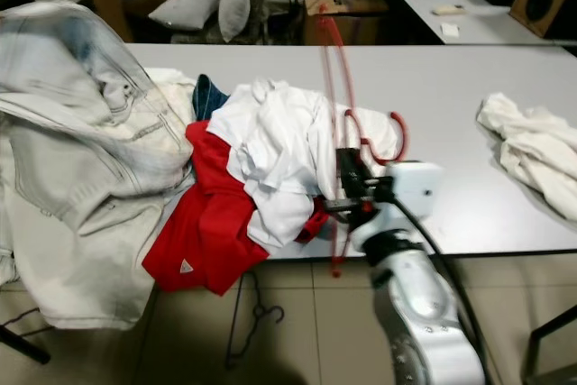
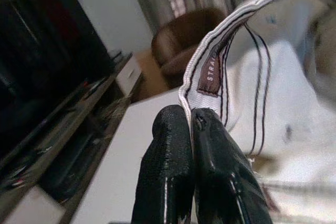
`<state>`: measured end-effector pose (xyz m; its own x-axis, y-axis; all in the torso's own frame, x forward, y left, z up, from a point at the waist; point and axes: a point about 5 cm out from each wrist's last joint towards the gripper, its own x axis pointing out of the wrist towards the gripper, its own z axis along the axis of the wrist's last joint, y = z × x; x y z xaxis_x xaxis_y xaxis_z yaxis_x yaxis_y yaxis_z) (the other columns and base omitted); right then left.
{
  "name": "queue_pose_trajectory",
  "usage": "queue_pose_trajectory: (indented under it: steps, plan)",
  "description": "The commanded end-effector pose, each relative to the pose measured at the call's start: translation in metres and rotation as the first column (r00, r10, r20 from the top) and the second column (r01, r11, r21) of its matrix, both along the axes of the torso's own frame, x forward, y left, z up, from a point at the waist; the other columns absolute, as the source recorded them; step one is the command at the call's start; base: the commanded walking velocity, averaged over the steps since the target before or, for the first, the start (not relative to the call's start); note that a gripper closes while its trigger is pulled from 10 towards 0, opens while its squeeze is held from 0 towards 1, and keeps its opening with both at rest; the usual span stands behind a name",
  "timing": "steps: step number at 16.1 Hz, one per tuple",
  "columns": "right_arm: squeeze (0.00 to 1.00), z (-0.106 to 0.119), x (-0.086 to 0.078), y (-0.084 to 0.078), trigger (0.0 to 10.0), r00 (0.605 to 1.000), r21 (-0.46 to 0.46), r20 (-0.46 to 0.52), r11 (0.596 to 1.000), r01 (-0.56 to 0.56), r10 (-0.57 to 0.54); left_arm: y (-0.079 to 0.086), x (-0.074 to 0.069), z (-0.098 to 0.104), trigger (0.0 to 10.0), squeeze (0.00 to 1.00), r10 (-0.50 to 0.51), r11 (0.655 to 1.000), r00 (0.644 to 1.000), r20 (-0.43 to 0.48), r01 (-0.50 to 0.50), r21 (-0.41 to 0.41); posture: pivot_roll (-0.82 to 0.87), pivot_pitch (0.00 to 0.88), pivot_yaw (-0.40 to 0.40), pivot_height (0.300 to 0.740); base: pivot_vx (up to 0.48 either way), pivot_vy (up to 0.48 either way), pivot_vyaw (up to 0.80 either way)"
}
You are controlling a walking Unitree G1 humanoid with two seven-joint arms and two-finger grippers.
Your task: Hang hanger
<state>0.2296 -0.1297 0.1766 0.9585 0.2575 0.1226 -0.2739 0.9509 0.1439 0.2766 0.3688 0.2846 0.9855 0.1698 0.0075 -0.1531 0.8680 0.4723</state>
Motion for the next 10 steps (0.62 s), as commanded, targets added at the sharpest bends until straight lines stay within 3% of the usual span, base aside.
queue_pose_trajectory:
  steps: [1,3,5,7,8,10]
  plan:
    - [0.00,0.000,0.002,0.003,10.0,1.000,0.008,0.010,1.000,-0.019,0.019,0.011,-0.014,0.001,0.0,0.00,0.049,0.998,0.998,-0.045,-0.048,0.029,0.10,0.000,-0.017,0.740,0.000,0.000,0.00]
    - [0.00,-0.003,0.005,0.010,10.0,0.998,0.012,0.002,0.998,-0.056,0.056,0.018,-0.038,-0.016,0.0,0.00,0.079,0.995,0.976,-0.201,-0.065,0.072,0.14,0.000,-0.037,0.740,0.000,0.000,0.00]
    - [0.00,-0.004,0.007,0.015,10.0,0.996,0.002,-0.004,0.996,-0.092,0.092,0.007,-0.048,-0.036,0.0,0.00,0.021,0.998,0.955,-0.297,-0.003,0.062,0.15,0.000,-0.050,0.740,0.000,0.000,0.00]
    - [0.00,-0.004,0.011,0.018,10.0,0.993,0.002,-0.005,0.993,-0.114,0.114,-0.009,-0.049,-0.040,0.0,0.00,-0.029,0.999,0.967,-0.255,0.036,0.024,0.17,0.000,-0.067,0.740,0.000,0.000,0.00]
    - [0.00,-0.005,0.013,0.019,10.0,0.992,0.000,-0.003,0.992,-0.123,0.123,-0.023,-0.043,-0.030,0.0,0.00,-0.113,0.993,0.980,-0.165,0.114,-0.007,0.17,0.000,-0.073,0.740,0.000,0.000,0.00]
    - [0.00,-0.004,0.014,0.019,10.0,0.992,-0.001,0.001,0.992,-0.126,0.126,-0.033,-0.040,-0.023,0.0,0.00,-0.157,0.987,0.983,-0.092,0.153,-0.046,0.16,0.000,-0.071,0.740,0.000,0.000,0.00]
